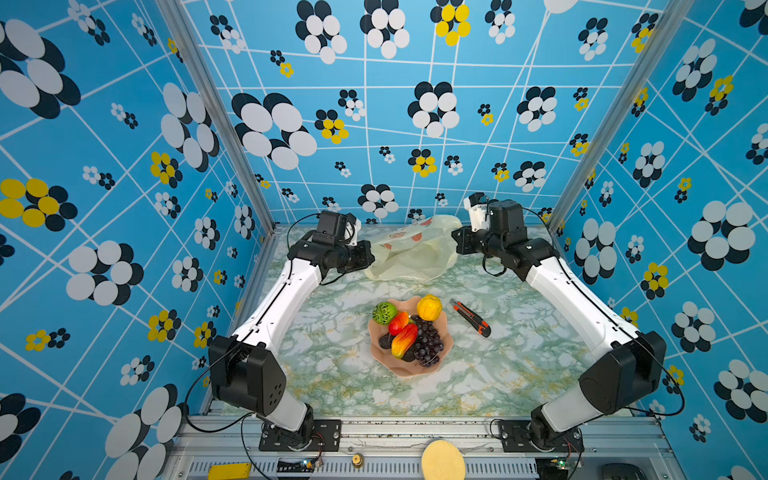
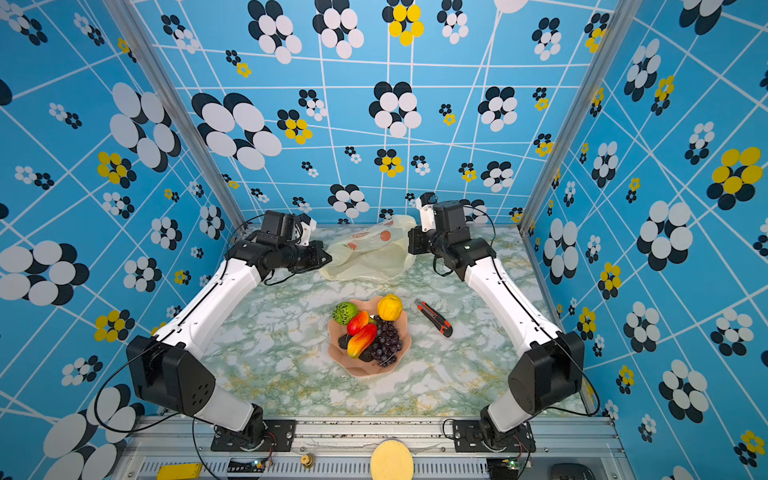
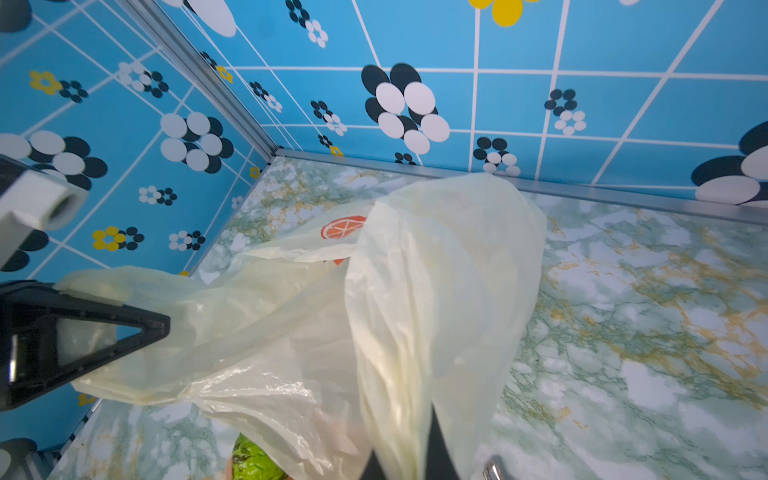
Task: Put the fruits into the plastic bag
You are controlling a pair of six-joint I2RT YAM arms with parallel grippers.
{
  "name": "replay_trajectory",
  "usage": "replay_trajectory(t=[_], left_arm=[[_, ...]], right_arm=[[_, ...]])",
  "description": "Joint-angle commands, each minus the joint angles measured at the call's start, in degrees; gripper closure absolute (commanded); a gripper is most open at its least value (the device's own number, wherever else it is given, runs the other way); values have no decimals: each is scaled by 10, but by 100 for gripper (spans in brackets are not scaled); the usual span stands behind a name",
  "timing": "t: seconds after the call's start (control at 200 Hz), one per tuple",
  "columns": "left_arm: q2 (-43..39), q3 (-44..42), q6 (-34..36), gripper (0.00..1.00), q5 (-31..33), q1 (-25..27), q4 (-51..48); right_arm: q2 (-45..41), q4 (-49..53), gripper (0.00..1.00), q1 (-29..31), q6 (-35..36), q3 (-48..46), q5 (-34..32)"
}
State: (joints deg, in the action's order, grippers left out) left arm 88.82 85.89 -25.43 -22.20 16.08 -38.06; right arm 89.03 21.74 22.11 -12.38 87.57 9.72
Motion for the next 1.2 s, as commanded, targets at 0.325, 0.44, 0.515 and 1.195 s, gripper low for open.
replay_trajectory(t=[0.325,0.44,0.515,1.195], left_arm=[[131,207,-23,100,-61,-12,-116],[120,321,-36,100,-45,-3,-76],[78,353,-26,100,-19,14,-6],[-14,-151,56,100,129,84,112]], right_arm=[[86,-147,100,2,-127,90,21],[107,-181,100,20,-118,213,40],[90,-220,100,39,-85,255,46],[161,-34,100,73,-67,-42,-3]])
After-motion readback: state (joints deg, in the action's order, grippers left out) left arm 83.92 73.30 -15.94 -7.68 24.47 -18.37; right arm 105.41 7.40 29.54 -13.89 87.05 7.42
